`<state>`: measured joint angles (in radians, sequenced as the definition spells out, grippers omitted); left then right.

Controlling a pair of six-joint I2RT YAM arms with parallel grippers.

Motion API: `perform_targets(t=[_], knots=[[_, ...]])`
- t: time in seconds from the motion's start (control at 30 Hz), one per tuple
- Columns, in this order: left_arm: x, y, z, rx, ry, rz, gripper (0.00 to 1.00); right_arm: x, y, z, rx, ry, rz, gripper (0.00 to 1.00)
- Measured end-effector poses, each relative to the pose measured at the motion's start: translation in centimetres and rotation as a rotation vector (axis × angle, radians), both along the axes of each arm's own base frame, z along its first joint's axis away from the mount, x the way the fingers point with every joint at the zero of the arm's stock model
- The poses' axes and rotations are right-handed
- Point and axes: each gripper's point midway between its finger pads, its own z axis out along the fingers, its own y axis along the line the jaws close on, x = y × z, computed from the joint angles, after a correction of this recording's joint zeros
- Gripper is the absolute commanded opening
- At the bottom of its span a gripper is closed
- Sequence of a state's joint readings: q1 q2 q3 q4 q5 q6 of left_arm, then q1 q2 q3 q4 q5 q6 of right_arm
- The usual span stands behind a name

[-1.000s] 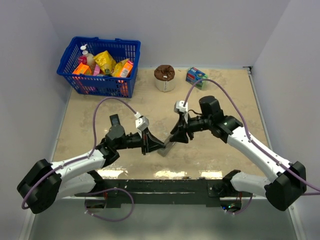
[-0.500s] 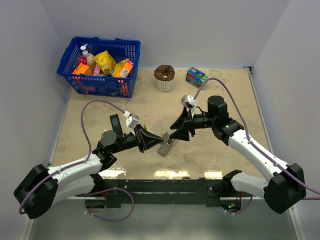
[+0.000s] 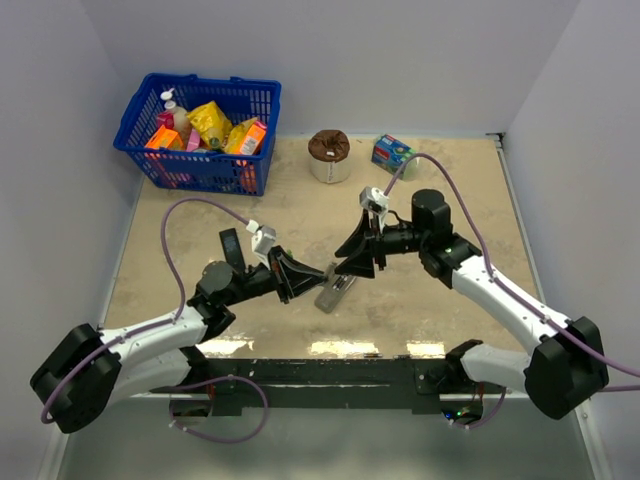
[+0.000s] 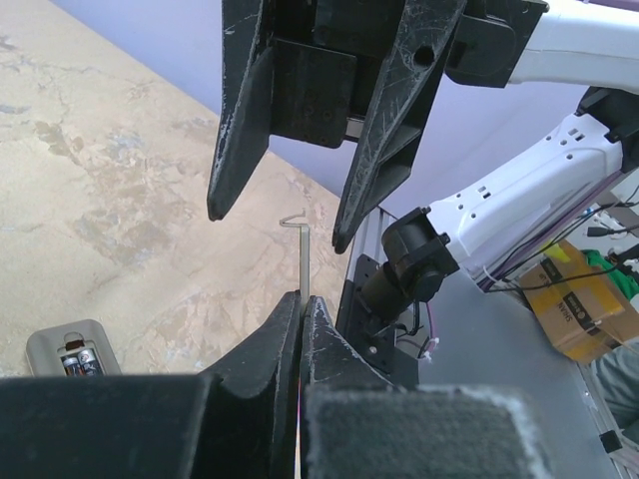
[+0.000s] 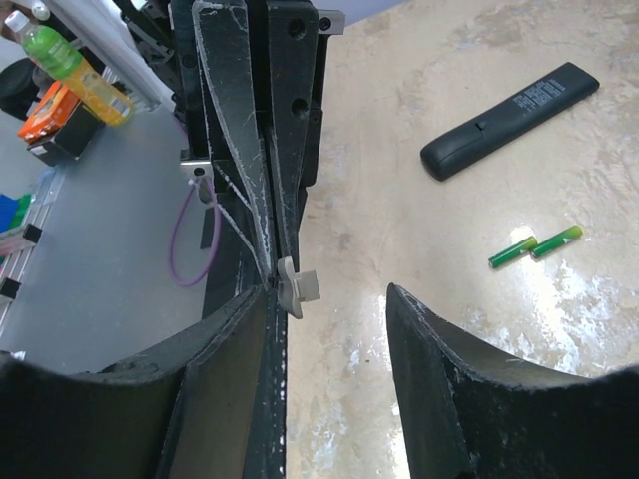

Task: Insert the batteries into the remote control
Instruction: Adjust the battery cover.

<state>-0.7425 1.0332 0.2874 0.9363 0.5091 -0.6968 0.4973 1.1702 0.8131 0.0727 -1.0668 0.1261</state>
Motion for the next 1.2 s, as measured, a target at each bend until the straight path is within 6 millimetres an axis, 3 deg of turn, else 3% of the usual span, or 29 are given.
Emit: perform_targets(t=[0.1,0.37,0.4,0.47,0.6,0.7,1.03,1.2], knots=[[0.0,-0.1,0.0,-0.001,-0.001,-0.001,0.00,0.0,0.3,-0.1,0.003,0.007,0.005,0.50],[0.2,-0.1,0.0,-0.005,-0.002,0.003,0.00,-0.4,0.7,-0.3,0.009,0.038,0.037,0.12],[0.2,-0.1,-0.1,-0.004,0.000,0.003,0.04,-0.5,0.7,-0.3,0.010,0.039,0.042,0.05],[0.2,-0.2,-0.1,-0.003,-0.002,0.003,0.18,-0.6,0.7,-0.2,0.012,0.045,0.050,0.00],[0.4,-0.1,-0.6,0.014,0.004,0.010,0.60,-0.8,0.6,-0.5,0.003,0.050,0.058,0.00],[0.8,0.2,-1.6,0.059,0.015,0.044,0.74,-0.7,0.3,-1.3,-0.023,0.063,0.046,0.00],[4.4,3.2,-8.0,0.396,0.130,0.300,0.74,3.6,-1.3,-6.7,-0.221,0.170,-0.184,0.00],[3.9,2.9,-11.6,0.586,0.199,0.308,0.72,5.5,-2.1,-10.1,-0.321,0.247,-0.312,0.00]])
